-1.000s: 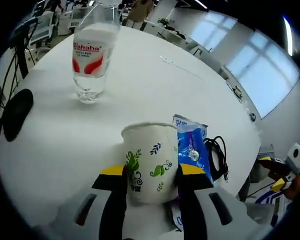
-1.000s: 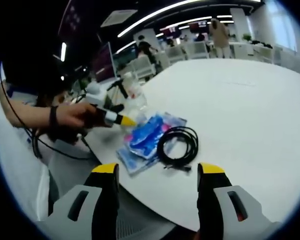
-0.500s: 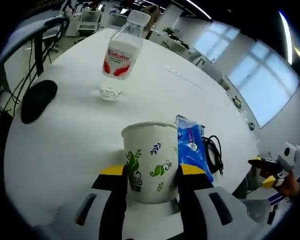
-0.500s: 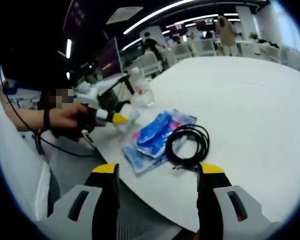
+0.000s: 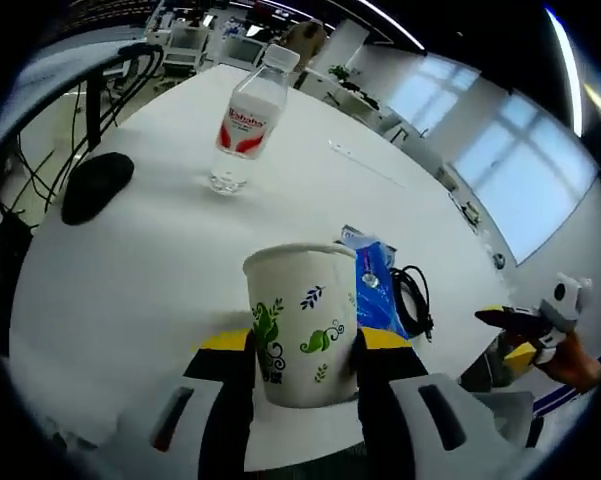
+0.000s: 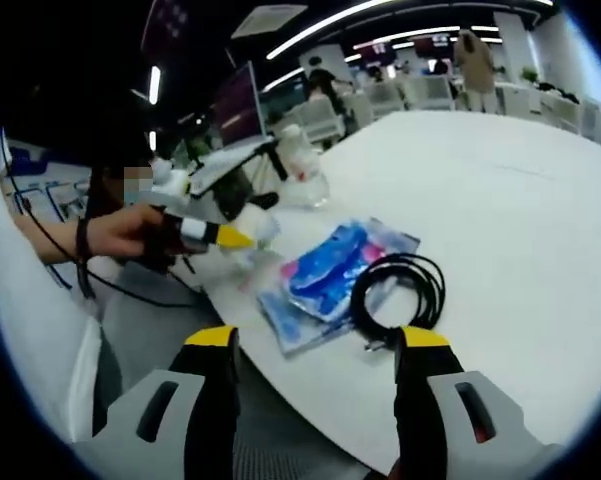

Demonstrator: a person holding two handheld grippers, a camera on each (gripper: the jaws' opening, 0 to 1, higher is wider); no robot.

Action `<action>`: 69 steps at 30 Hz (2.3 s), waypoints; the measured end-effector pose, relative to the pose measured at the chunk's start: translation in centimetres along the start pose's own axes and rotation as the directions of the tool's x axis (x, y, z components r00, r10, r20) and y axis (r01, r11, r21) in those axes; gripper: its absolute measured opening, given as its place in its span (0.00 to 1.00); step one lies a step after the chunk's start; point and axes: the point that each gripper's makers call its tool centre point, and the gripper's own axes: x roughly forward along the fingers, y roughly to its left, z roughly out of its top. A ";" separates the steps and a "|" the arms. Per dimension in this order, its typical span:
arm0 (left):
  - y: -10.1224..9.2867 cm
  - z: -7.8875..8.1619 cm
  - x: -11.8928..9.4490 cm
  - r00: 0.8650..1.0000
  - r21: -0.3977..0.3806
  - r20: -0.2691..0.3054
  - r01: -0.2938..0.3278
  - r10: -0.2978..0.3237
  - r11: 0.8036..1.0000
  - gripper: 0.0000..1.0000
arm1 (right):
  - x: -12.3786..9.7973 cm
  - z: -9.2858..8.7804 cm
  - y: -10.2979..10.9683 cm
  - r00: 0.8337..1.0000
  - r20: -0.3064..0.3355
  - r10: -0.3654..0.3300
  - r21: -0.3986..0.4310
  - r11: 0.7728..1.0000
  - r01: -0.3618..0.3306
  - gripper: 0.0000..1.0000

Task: Arrange the tabletop items into an orderly group along one side of the table until the central work area is clear of visible clutter.

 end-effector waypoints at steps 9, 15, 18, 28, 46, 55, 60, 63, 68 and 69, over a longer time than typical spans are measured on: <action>-1.5 0.1 -0.6 1.000 0.065 0.008 0.026 -0.027 0.998 0.39 | 0.6 0.4 0.8 0.999 -0.013 0.032 -0.035 0.999 -0.032 0.61; -3.0 0.0 -0.9 0.999 0.128 0.002 0.052 -0.053 0.990 0.39 | 1.0 1.4 1.4 0.998 -0.005 0.058 -0.051 0.997 -0.058 0.61; -3.8 -0.1 -0.9 0.998 0.154 -0.002 0.067 -0.068 0.986 0.39 | 1.3 2.1 1.7 0.998 0.000 0.069 -0.063 0.996 -0.069 0.60; -5.6 -0.3 -1.1 0.995 0.279 -0.019 0.104 -0.102 0.955 0.39 | 2.4 3.8 2.9 0.994 -0.008 0.109 -0.123 0.986 -0.109 0.60; -10.1 -3.1 -0.9 0.972 0.618 -0.163 0.234 -0.168 0.751 0.39 | 4.4 5.3 6.8 0.966 0.001 0.259 -0.121 0.959 -0.257 0.49; -11.2 -4.4 -0.9 0.962 0.650 -0.201 0.272 -0.184 0.710 0.39 | 5.4 4.3 8.3 0.941 -0.053 0.335 -0.110 0.934 -0.339 0.39; -11.7 -4.6 -1.0 0.957 0.675 -0.220 0.291 -0.191 0.678 0.39 | 5.6 4.1 8.9 0.928 -0.064 0.366 -0.104 0.923 -0.371 0.32; -11.9 -4.8 -1.1 0.951 0.687 -0.235 0.307 -0.199 0.658 0.39 | 5.6 4.1 9.3 0.922 -0.071 0.381 -0.103 0.916 -0.387 0.25; -12.3 -4.9 -1.0 0.947 0.692 -0.244 0.321 -0.210 0.646 0.39 | 5.7 3.8 9.6 0.914 -0.075 0.398 -0.101 0.909 -0.404 0.15; -12.3 -4.9 -1.0 0.946 0.692 -0.246 0.323 -0.210 0.645 0.39 | 5.7 3.7 9.7 0.913 -0.078 0.401 -0.099 0.908 -0.407 0.14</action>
